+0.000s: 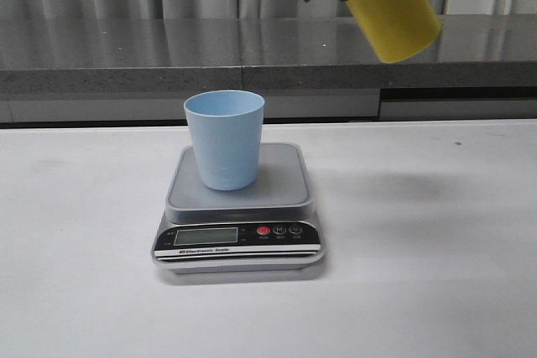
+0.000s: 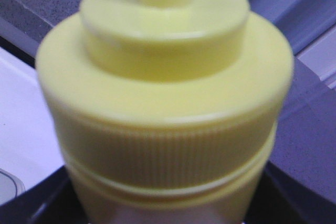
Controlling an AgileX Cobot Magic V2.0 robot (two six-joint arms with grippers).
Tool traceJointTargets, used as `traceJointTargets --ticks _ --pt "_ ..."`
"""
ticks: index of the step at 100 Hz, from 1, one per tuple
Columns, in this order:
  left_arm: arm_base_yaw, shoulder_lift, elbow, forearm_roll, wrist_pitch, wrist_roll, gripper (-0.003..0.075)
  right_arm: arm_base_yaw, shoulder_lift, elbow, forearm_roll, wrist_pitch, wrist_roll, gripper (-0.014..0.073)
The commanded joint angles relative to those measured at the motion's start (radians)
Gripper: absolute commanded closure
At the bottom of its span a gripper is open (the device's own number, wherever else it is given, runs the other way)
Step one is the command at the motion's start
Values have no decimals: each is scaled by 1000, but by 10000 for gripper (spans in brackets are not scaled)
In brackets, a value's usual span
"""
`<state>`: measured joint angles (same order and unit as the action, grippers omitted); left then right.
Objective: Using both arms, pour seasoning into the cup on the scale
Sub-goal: 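Turn the bottle upright again with the right gripper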
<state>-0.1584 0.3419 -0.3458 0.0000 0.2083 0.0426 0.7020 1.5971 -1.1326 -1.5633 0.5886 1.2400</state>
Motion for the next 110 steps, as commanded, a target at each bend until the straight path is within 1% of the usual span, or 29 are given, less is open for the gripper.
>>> traceJointTargets --ticks 1,14,28,39,55,67,78,86,100,110 --pt "2 7 -26 0 -89 -4 738 -3 -64 -33 -36 29 7 474" --pt "2 7 -26 0 -89 -4 738 -21 -85 -33 18 5 7 474" --pt "2 7 -26 0 -89 -4 738 -74 -100 -33 88 -96 7 474" --pt "2 7 -26 0 -89 -4 738 -129 -116 -23 125 -235 6 474" --pt "2 7 -26 0 -89 -4 738 -237 -140 5 188 -450 2 474" --pt "2 7 -26 0 -89 -4 738 -328 -146 34 271 -597 -34 474" --pt "2 7 -26 0 -89 -4 738 -400 -146 64 363 -725 -115 474" --pt "2 7 -26 0 -89 -4 738 -437 -146 95 470 -802 -202 474" --pt "2 7 -26 0 -89 -4 738 -463 -146 160 679 -907 -430 474" --pt "2 7 -26 0 -89 -4 738 -463 -146 217 834 -979 -631 474"
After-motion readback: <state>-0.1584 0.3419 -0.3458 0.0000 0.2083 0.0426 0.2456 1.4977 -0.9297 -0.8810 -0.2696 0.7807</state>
